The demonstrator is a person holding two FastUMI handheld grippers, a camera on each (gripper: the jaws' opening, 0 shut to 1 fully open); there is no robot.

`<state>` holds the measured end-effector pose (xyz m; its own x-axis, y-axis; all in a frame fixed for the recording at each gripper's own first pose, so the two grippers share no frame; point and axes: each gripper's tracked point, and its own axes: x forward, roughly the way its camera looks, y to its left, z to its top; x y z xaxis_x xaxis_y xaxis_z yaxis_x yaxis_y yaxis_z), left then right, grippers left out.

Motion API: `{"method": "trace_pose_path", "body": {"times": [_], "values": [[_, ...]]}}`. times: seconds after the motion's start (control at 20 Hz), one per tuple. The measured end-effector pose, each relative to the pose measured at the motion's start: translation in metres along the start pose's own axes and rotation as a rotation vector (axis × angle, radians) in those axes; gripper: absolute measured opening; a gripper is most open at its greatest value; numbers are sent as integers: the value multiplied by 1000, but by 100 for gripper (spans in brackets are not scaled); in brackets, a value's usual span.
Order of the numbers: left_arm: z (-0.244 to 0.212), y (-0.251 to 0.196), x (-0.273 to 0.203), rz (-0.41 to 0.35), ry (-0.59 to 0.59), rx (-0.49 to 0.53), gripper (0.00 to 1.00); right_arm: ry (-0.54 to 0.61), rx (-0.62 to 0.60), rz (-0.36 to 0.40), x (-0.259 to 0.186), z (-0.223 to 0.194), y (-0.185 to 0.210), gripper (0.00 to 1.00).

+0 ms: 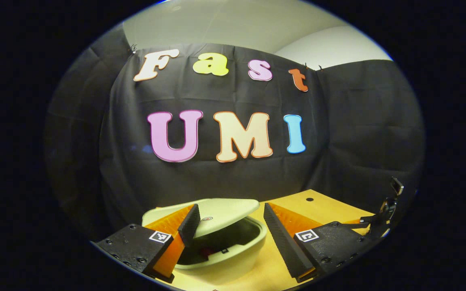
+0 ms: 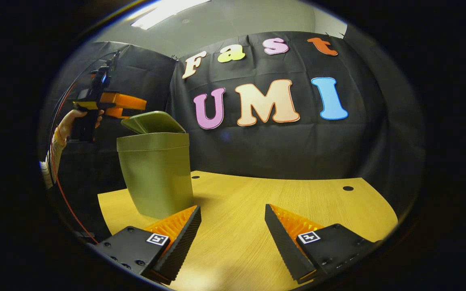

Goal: Press the lid of the desktop garbage bin to open it, pick up the crumpled paper on the desktop and throw it into the bin, then pick up the pop can on the desktop and drop it into the bin, and finally close the garbage bin lid.

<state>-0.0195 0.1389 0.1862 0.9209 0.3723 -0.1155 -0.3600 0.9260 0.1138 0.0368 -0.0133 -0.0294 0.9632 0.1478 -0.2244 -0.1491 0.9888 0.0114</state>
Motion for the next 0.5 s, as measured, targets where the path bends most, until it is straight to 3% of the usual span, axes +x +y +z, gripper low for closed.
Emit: {"method": "trace_pose_path", "body": {"times": [0.2, 0.35, 0.5], "values": [[-26, 8, 7, -3, 31, -57, 95, -1, -1, -1, -2, 2, -1, 99], [-33, 22, 16, 41, 25, -44, 87, 5, -3, -6, 1, 1, -2, 99], [-35, 29, 18, 73, 22, -9, 87, 15, 1, -6, 5, -3, -3, 99]]}}
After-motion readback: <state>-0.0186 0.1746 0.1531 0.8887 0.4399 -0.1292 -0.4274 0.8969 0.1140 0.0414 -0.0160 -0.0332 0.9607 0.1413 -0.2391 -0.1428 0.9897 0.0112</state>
